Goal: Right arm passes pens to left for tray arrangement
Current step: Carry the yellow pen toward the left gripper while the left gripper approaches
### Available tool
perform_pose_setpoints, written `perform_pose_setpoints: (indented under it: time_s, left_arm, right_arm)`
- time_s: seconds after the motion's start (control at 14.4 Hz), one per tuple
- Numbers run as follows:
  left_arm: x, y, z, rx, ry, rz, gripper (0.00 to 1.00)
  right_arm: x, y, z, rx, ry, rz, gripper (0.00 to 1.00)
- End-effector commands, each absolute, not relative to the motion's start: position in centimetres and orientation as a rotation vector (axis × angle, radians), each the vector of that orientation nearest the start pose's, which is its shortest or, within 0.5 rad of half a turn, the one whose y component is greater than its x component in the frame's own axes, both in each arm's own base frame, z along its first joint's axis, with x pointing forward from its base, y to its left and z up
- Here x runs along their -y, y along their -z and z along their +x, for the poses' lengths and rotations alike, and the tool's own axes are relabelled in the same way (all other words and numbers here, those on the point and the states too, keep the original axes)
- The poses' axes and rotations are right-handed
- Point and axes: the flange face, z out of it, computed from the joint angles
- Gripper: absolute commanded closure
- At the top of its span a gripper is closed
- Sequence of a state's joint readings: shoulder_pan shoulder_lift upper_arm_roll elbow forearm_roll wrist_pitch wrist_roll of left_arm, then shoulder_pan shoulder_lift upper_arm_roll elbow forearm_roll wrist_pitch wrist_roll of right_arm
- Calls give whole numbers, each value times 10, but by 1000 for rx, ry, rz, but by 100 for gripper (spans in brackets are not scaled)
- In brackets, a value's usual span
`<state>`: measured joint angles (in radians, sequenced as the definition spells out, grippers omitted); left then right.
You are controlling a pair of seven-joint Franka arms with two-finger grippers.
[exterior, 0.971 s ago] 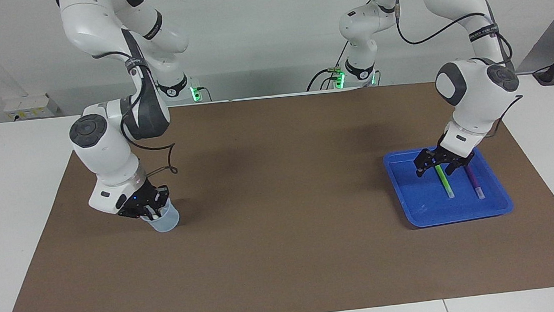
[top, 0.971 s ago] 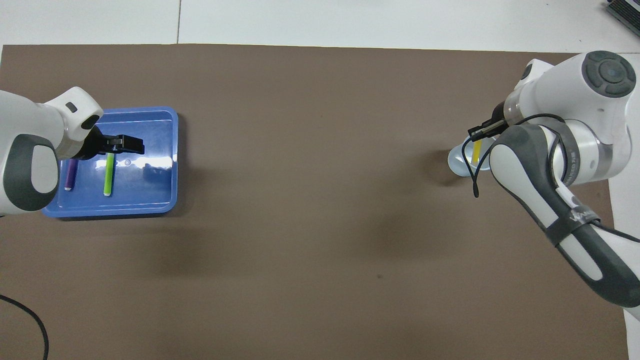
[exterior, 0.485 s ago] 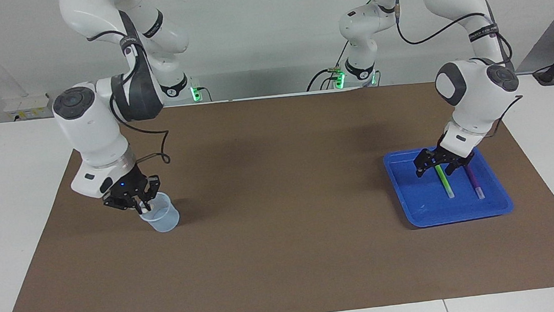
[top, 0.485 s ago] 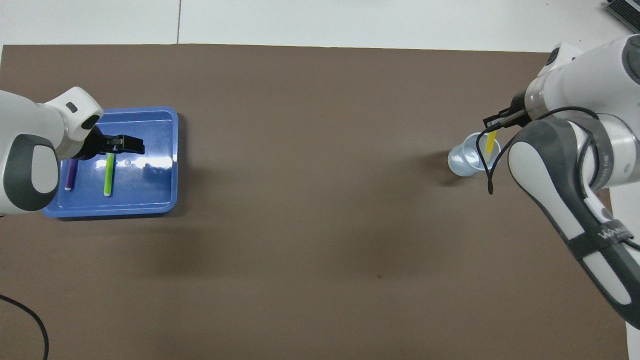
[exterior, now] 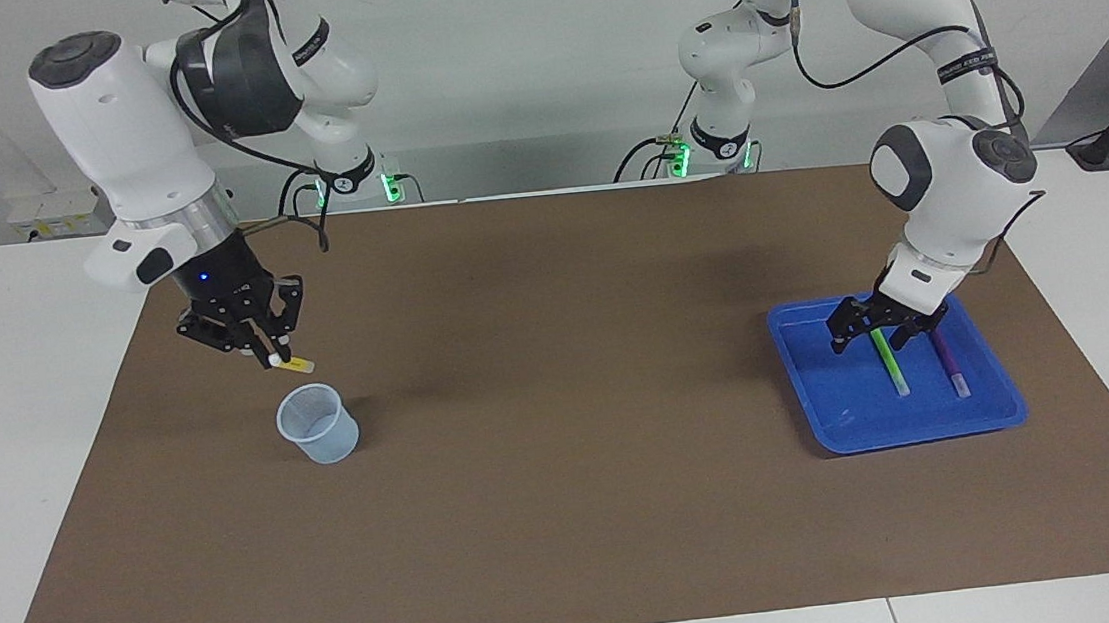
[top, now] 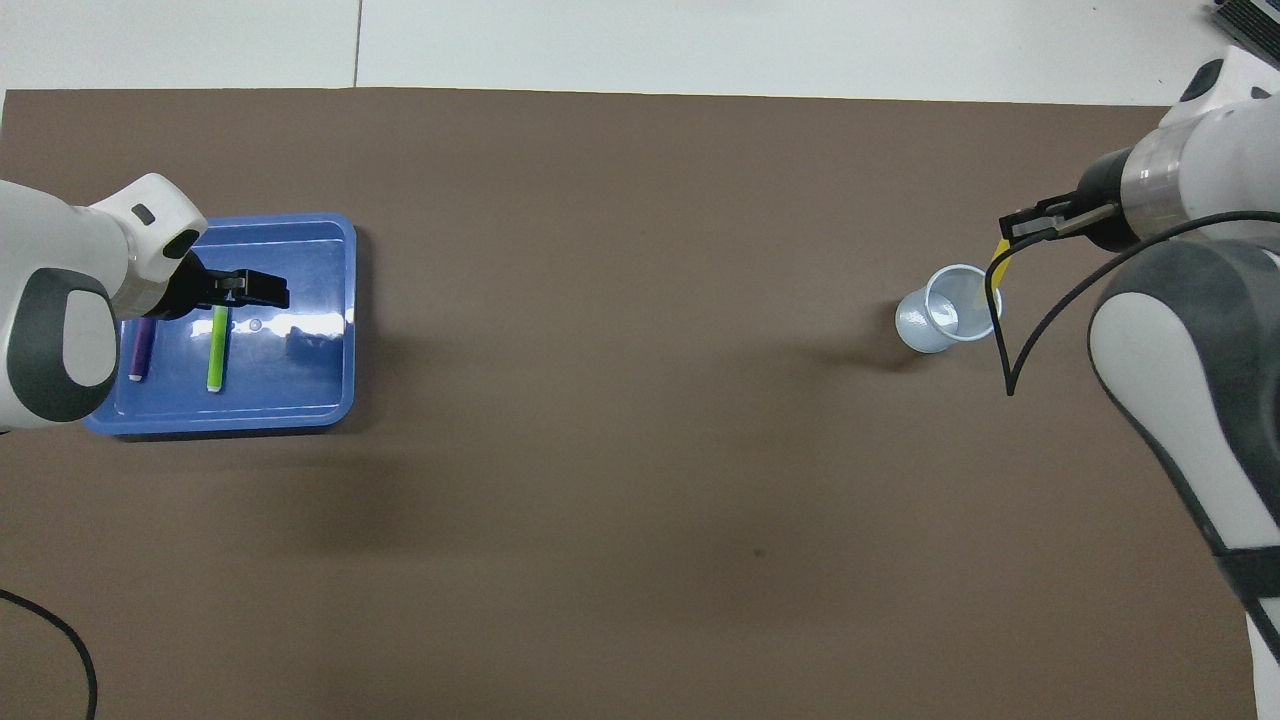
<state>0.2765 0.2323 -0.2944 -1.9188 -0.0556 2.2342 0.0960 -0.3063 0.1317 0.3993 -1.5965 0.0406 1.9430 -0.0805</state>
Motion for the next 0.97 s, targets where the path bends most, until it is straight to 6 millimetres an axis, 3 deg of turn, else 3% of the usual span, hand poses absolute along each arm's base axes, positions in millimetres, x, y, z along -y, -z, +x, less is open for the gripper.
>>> perform_pose_setpoints:
  time_s: [0.0, 0.07, 0.28, 0.55, 0.69, 0.9]
  left_arm:
    - [19, -392, 608, -130, 153, -3242, 0]
    - [20, -392, 609, -133, 158, -3242, 0]
    - [50, -394, 609, -167, 152, -3247, 0]
    - [104, -392, 594, 93, 10, -3438, 0]
    - [118, -393, 588, 215, -74, -3476, 0]
    - [146, -393, 579, 120, -130, -3481, 0]
  right_arm:
    - [-65, -577, 624, 62, 311, -2961, 100]
    - [-81, -576, 622, -9, 299, -2935, 100]
    - [-121, -564, 627, -173, 294, -2845, 100]
    - [-177, -535, 642, -470, 274, -2680, 100]
    - [-212, -527, 644, -639, 256, -2560, 100]
    - [-264, -521, 638, -802, 239, -2420, 100]
